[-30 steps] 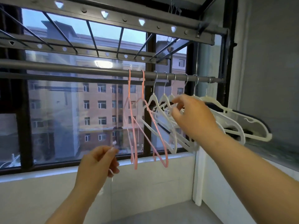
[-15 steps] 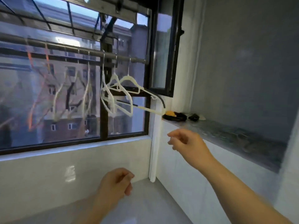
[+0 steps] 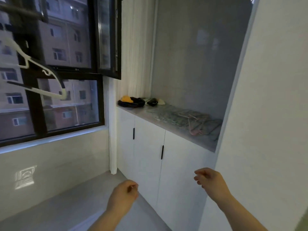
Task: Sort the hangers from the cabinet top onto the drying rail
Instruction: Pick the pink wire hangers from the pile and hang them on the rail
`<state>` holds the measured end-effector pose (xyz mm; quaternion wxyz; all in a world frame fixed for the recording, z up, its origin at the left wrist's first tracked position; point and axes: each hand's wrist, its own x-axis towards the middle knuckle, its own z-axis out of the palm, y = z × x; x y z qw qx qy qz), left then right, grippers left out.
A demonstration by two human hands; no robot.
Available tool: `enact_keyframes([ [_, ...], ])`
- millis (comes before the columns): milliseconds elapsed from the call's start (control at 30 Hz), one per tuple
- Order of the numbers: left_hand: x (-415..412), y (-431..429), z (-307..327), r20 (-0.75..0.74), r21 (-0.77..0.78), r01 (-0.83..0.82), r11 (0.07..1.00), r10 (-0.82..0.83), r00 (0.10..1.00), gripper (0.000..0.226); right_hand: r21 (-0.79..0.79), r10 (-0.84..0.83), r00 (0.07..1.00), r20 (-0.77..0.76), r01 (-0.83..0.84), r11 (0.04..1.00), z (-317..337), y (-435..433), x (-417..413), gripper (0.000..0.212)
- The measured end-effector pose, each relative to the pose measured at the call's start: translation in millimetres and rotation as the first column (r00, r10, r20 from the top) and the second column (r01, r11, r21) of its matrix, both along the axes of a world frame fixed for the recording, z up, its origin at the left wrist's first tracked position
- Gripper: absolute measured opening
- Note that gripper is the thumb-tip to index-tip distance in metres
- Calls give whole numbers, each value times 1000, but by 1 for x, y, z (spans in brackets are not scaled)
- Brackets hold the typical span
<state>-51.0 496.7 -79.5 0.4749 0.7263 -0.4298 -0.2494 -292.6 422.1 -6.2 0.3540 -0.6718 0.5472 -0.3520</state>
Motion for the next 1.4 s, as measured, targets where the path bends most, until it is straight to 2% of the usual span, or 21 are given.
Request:
enact_keyframes([
  [133, -15, -60, -2, -20, -15, 66, 998, -66, 998, 36, -4, -56, 995, -81, 55, 998, -13, -54, 1, 23],
  [267, -21, -136, 2, -35, 22, 154, 988, -153, 988, 26, -35, -87, 963, -256, 81, 996, -22, -119, 10, 30],
  [333, -22, -179, 5, -8, 26, 173, 985, -172, 985, 18, -26, -111, 950, -291, 108, 994, -24, -157, 14, 32],
  [533, -27, -305, 23, 142, 68, 260, 963, -267, 953, 23, -70, -158, 899, -407, 142, 987, -35, -269, 34, 39],
  [700, -49, -392, 39, 239, 124, 319, 940, -340, 910, 26, -115, -246, 748, -616, 224, 968, -39, -338, 27, 51],
  [767, -60, -420, 40, 269, 158, 345, 925, -377, 886, 26, -100, -247, 723, -645, 241, 965, -45, -356, 23, 51],
  [867, -73, -450, 42, 290, 194, 352, 916, -396, 871, 28, -127, -238, 627, -742, 217, 968, -52, -360, 28, 48],
  [967, -84, -475, 43, 296, 265, 324, 908, -397, 869, 35, -297, -368, 626, -688, 220, 929, -55, -361, 32, 36],
  [1033, -90, -487, 43, 313, 324, 305, 896, -405, 859, 39, -273, -335, 619, -711, 196, 942, -52, -358, 31, 31],
  [1100, -95, -498, 44, 346, 375, 287, 881, -420, 839, 36, -199, -287, 625, -726, 209, 958, -52, -358, 32, 45],
  [1200, -98, -507, 43, 337, 394, 286, 873, -427, 839, 32, -210, -305, 621, -722, 223, 952, -51, -359, 34, 52],
  [1333, -86, -515, 42, 253, 272, 262, 926, -332, 909, 28, -207, -304, 622, -722, 225, 952, -52, -360, 36, 52],
  [1400, -81, -518, 44, 83, 159, 272, 949, -288, 954, 24, -195, -297, 633, -715, 226, 954, -51, -361, 37, 52],
])
